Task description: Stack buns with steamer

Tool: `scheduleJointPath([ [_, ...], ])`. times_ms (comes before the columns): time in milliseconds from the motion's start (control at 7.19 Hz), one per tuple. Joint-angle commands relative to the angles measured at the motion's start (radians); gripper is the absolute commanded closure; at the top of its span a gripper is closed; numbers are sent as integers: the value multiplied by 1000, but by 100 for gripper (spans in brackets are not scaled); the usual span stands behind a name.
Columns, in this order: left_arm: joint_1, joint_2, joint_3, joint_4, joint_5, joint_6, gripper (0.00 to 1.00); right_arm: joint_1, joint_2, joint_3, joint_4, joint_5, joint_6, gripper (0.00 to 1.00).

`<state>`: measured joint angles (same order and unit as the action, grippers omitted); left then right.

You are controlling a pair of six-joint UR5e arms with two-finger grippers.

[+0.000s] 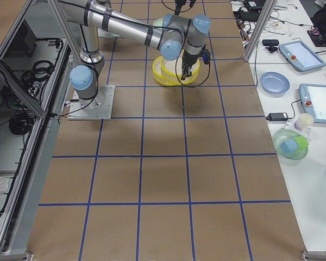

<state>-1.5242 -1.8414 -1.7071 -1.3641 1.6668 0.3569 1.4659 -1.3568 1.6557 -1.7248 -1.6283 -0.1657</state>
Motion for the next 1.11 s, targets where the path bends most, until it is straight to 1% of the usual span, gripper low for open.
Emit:
scheduleJointPath([
  [0, 108, -2, -49, 5, 106, 315, 0, 103, 7, 51, -12, 54, 91, 100],
  [139, 174, -13, -81, 8, 97, 342, 2, 108, 11, 80, -44, 56, 80, 100],
  [278, 209, -28, -101, 20, 93, 385, 6, 108, 4, 111, -51, 50, 55, 100],
  [417, 210, -48, -132, 29, 65, 383, 7, 109, -2, 133, -59, 53, 57, 100],
  [557, 210, -77, -153, 93, 19, 382, 6, 109, -1, 136, -105, 42, 55, 100],
  [696, 210, -97, -152, 103, 13, 379, 5, 109, 1, 138, -111, 47, 57, 100],
  [974, 210, -105, -152, 103, -2, 379, 5, 109, 11, 151, -137, 42, 55, 100],
])
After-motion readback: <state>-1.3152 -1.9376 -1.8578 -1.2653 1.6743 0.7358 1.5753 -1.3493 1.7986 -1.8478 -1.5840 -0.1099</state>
